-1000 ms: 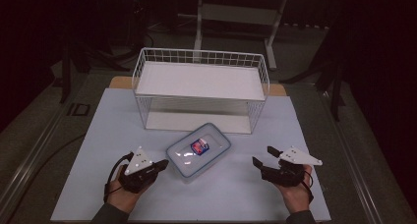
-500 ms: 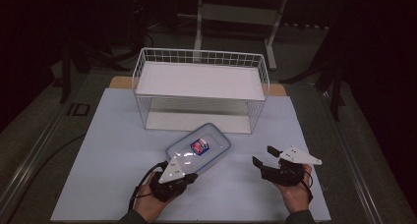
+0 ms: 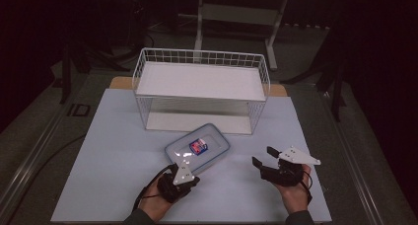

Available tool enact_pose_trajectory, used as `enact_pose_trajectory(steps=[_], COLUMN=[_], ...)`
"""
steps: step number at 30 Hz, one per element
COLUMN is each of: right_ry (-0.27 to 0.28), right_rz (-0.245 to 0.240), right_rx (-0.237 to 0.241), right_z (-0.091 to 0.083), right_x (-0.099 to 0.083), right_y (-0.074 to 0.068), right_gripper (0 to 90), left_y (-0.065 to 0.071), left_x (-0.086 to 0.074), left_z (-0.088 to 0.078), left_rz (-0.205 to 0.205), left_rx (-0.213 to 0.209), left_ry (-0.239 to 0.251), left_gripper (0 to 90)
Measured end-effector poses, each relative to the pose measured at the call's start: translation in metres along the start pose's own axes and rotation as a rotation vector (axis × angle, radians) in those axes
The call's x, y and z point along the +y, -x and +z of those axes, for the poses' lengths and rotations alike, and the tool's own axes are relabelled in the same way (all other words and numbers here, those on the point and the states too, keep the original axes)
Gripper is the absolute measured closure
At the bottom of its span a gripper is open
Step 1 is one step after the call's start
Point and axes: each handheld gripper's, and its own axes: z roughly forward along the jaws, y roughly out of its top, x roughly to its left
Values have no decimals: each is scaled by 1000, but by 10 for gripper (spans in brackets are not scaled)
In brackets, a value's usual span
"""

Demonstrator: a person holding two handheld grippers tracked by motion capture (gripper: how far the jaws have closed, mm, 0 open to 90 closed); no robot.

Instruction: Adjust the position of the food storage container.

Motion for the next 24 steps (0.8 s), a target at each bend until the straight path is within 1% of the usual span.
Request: enact_pose_trajectory(steps=[1, 2, 3, 4, 5, 6, 7, 8, 9, 10, 11, 12, 13, 14, 15, 17, 18, 19, 20, 22, 24], right_ry=[0, 7, 7, 10, 10, 11, 11, 7, 7, 6, 6, 0, 0, -5, -9, -16, -17, -20, -22, -24, -36], right_rz=[0, -4, -4, -11, -11, -13, -13, -28, -30, -32, -32, -44, -44, -49, -58, -62, -59, -51, -40, -25, -19], right_rx=[0, 5, 5, 9, 9, 18, 18, 22, 27, 32, 32, 41, 41, 45, 51, 57, 58, 63, 73, 83, 81], right_z=[0, -1, -1, -1, -1, 2, 2, 6, 8, 11, 11, 17, 17, 21, 26, 35, 40, 45, 51, 59, 69], right_x=[0, 2, 2, 5, 5, 8, 8, 11, 13, 15, 15, 20, 20, 22, 26, 31, 33, 35, 37, 39, 42], right_y=[0, -3, -3, -5, -5, -7, -7, -9, -10, -11, -11, -14, -14, -16, -17, -20, -20, -21, -21, -21, -22], right_gripper=[310, 313, 313, 315, 315, 320, 320, 326, 328, 332, 332, 340, 340, 344, 352, 377, 394, 409, 420, 447, 478], left_y=[0, -7, -7, -17, -17, -27, -27, -37, -37, -46, -46, -51, -54, -58, -61, -68, -71, -75, -79, -88, -97], left_x=[0, -3, -3, -6, -6, -9, -9, -12, -12, -15, -15, -17, -18, -20, -22, -23, -23, -24, -24, -25, -28], left_z=[0, -4, -4, -9, -9, -13, -13, -17, -17, -21, -21, -23, -25, -29, -34, -46, -53, -60, -64, -72, -75], left_rz=[0, -23, -23, -63, -63, -92, -92, -133, -133, -177, -177, -194, -207, -219, -228, -228, -230, -237, -246, -288, -328], left_rx=[0, 16, 16, 20, 20, 35, 35, 60, 60, 78, 78, 86, 91, 92, 74, 60, 67, 84, 104, 153, 207], left_ry=[0, -10, -10, -18, -18, -29, -29, -37, -37, -41, -41, -42, -43, -32, -18, 35, 61, 91, 106, 139, 159], left_gripper=[895, 895, 894, 894, 894, 894, 895, 894, 894, 894, 894, 894, 894, 894, 894, 893, 894, 894, 894, 894, 894])
